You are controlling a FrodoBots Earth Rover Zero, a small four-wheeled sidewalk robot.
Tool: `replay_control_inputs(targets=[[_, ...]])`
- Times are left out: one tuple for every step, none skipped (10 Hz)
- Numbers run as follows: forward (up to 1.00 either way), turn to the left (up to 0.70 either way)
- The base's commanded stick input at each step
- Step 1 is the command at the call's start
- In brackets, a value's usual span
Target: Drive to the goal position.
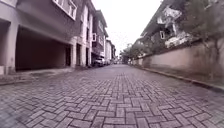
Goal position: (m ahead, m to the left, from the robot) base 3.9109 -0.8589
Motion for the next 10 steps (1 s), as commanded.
replay_control_inputs(targets=[[0.70, -0.35], [0.70, -0.35], [0.70, -0.14], [0.70, 0.00], [0.70, 0.00], [0.70, 0.00], [0.70, 0.00], [0.70, 0.00], [0.70, 0.00], [0.70, 0.00]])
